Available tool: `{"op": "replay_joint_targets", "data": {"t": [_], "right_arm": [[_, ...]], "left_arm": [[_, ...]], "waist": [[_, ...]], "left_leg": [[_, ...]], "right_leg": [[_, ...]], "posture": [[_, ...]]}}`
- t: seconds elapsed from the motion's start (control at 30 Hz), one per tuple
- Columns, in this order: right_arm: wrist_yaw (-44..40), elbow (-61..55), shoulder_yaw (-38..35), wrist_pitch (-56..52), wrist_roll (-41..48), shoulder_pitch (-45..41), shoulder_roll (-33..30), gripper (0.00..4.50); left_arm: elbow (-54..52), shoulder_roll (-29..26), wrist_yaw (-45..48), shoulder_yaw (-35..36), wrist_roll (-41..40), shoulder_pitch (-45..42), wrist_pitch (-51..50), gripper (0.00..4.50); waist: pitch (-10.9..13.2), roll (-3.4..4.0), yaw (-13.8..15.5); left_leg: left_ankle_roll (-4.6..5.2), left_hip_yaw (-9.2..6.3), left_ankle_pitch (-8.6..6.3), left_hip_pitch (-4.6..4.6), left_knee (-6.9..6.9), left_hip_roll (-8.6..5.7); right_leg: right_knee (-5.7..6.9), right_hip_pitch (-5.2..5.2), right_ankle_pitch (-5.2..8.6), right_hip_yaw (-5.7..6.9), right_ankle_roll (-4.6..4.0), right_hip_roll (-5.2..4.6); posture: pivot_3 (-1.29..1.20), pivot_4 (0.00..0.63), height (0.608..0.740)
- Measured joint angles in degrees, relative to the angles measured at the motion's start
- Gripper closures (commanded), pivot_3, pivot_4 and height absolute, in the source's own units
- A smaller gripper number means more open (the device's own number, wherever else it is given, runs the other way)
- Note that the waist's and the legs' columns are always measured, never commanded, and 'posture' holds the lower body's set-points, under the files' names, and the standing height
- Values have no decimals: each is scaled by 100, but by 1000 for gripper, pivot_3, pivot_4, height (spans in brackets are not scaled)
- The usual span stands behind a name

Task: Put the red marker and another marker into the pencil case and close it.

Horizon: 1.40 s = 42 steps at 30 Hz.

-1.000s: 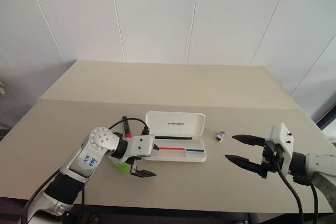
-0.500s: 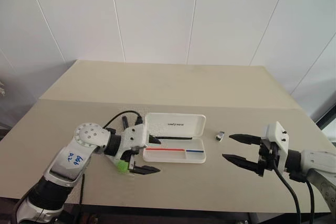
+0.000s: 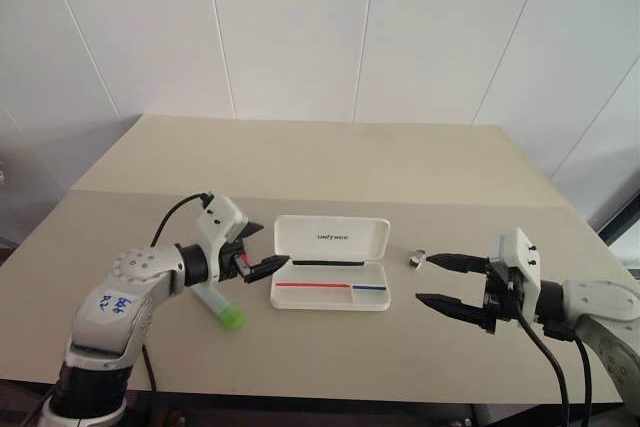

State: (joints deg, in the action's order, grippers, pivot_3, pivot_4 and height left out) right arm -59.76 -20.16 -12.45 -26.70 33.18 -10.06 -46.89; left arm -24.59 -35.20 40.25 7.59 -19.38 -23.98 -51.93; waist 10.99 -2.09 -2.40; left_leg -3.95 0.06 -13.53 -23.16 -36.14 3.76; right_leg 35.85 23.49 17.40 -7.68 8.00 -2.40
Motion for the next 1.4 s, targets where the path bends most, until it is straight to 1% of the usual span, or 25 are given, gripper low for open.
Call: {"op": "replay_joint_targets", "data": {"t": [0.23, 0.33, 0.4, 0.53, 0.57, 0.73, 0.9, 1.0, 1.07, 1.3, 1.4], "right_arm": [[-210, 253, 147, 44, 96, -592, 42, 0], [-258, 275, 224, 41, 275, -865, 234, 0], [-261, 289, 219, 45, 434, -974, 381, 0], [-392, 410, 210, 117, 584, -935, 488, 0], [-444, 438, 202, 164, 594, -898, 488, 0], [-587, 527, 148, 223, 613, -715, 468, 0], [-567, 574, 118, 294, 557, -651, 440, 0], [-527, 572, 110, 301, 501, -607, 439, 0], [-499, 571, 100, 301, 480, -558, 439, 0], [-422, 556, 73, 300, 444, -472, 429, 0], [-393, 540, 68, 299, 440, -442, 421, 0]], "left_arm": [[-173, -166, -232, 506, -413, -71, -380, 29], [-39, -204, -442, 643, -457, -288, -410, 29], [162, -344, -592, 703, -436, -377, -424, 29], [784, -549, -1002, 678, -142, -493, -445, 29], [976, -603, -1130, 632, -19, -519, -454, 29], [1755, -683, -1593, 296, 459, -637, -519, 29], [2223, -496, -1759, 118, 613, -867, -439, 29], [2627, -281, -1763, -90, 660, -1041, -211, 29], [2925, -148, -1765, -209, 706, -1211, -26, 29], [3916, 220, -1847, -375, 861, -1793, 444, 29], [4385, 376, -1884, -442, 936, -2016, 462, 29]], "waist": [[1, -2, -51], [2, -4, -68], [2, -4, -76], [2, -4, -78], [2, -4, -77], [3, -6, -70], [4, -6, -65], [4, -7, -62], [4, -7, -61], [4, -7, -65], [4, -7, -60]], "left_leg": [[0, -1, 0, 0, 0, 0], [0, -2, 0, 0, 0, 0], [-1, -2, 0, 0, 3, 0], [-2, -1, -1, 0, 8, -1], [-2, -2, -1, 0, 9, 0], [-5, -2, -3, -3, 11, -1], [-6, -2, -3, -2, 11, -1], [-6, -2, -3, -3, 10, -1], [-6, -2, -3, -4, 11, -1], [-6, -1, -3, -3, 12, -1], [-6, -1, -3, -4, 12, -1]], "right_leg": [[-2, -1, 4, 0, -7, 0], [-1, -1, -1, 0, 0, 0], [-1, 0, -1, 1, 1, 0], [-2, 2, -9, 1, 17, 0], [-2, 2, -16, 3, 30, 0], [-5, 4, -16, 5, 29, -1], [-4, 3, -16, 6, 29, -1], [-4, 4, -17, 6, 31, -1], [-5, 4, -26, 6, 47, -1], [-5, 4, -29, 6, 54, 0], [-4, 5, -30, 6, 55, 0]], "posture": [[0, 150, 740], [0, 150, 740], [0, 150, 740], [0, 150, 740], [0, 150, 740], [0, 150, 740], [0, 150, 740], [0, 150, 740], [0, 150, 740], [0, 150, 740], [0, 150, 740]]}}
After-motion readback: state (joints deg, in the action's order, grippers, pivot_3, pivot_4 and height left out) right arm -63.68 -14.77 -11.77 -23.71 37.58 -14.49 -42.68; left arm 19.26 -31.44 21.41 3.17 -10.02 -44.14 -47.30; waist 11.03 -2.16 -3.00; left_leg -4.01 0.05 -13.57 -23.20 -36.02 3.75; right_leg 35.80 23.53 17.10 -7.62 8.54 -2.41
